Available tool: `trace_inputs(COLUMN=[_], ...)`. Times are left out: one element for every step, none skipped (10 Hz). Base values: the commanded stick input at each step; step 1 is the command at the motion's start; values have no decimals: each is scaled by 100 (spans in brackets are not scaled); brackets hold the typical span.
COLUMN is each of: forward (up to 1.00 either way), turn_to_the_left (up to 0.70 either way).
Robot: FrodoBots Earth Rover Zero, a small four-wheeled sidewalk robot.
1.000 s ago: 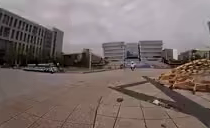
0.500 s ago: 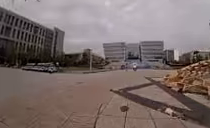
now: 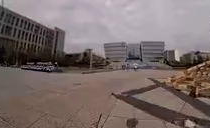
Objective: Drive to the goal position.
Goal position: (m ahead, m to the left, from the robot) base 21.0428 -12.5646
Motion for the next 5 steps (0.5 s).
trace_inputs(forward=[70,70,70,70,70], turn_to_the_left=[0,0,0,0,0])
